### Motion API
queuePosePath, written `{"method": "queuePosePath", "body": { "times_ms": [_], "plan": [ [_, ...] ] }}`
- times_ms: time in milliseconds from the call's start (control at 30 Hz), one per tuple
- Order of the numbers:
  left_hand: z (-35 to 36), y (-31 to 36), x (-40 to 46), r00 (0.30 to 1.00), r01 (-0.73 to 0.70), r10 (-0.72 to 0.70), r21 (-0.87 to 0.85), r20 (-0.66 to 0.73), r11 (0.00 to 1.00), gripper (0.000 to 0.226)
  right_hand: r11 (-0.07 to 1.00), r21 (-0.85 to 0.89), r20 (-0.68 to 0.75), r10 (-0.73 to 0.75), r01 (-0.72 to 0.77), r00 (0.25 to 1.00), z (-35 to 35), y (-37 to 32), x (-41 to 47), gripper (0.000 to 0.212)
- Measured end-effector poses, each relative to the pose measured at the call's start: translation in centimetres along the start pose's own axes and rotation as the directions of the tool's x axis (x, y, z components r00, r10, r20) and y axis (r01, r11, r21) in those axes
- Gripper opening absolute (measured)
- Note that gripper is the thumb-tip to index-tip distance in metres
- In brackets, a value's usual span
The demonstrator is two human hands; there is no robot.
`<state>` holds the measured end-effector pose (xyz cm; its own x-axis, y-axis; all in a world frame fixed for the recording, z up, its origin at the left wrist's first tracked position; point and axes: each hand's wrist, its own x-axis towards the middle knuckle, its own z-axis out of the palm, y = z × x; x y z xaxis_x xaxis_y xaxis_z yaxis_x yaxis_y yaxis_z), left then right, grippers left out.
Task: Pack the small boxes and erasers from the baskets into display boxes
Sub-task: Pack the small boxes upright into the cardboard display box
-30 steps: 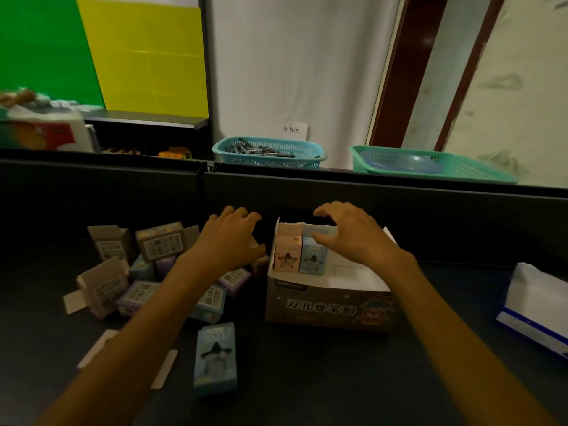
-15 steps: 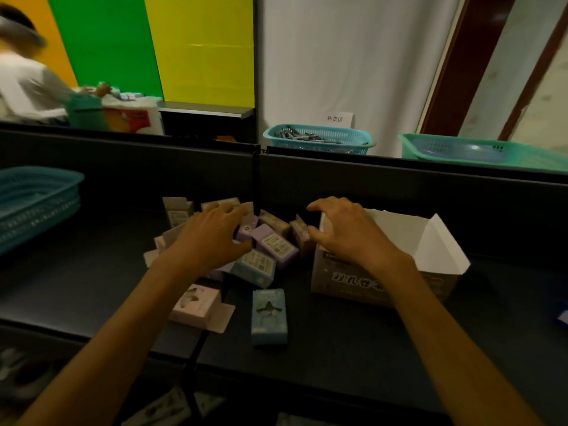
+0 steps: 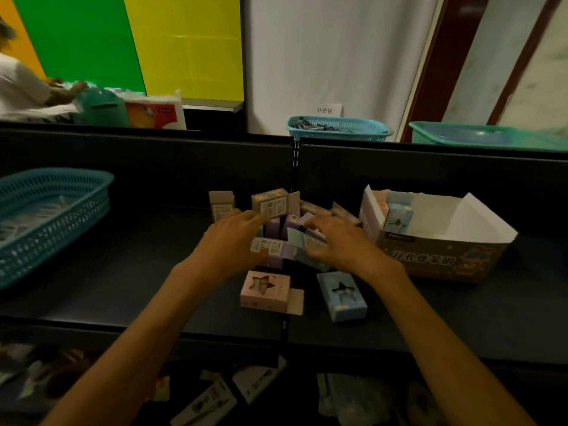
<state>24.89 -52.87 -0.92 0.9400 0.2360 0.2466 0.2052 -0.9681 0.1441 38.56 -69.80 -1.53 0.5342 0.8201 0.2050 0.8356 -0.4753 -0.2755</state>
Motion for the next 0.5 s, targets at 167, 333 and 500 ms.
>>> {"method": "queuePosePath", "body": {
  "times_ms": [167,333,500],
  "plan": [
    [1.5,-0.6,0.6,0.993,-0.115,0.115,0.048,0.0,0.992,0.064,0.991,-0.092,0.077,0.102,-0.095,0.992,1.7,-0.3,-0.1,0.064],
    [2.4,0.1,1.5,0.979,-0.201,0.202,0.048,-0.017,0.978,0.06,0.988,-0.076,0.039,0.14,-0.137,0.989,2.4,0.3,0.1,0.068],
    [3.3,0.8,1.9,0.989,-0.106,0.115,-0.087,0.094,0.991,0.058,0.985,-0.081,0.023,0.152,-0.15,0.988,2.3,1.4,-0.2,0.074]
  ]
}}
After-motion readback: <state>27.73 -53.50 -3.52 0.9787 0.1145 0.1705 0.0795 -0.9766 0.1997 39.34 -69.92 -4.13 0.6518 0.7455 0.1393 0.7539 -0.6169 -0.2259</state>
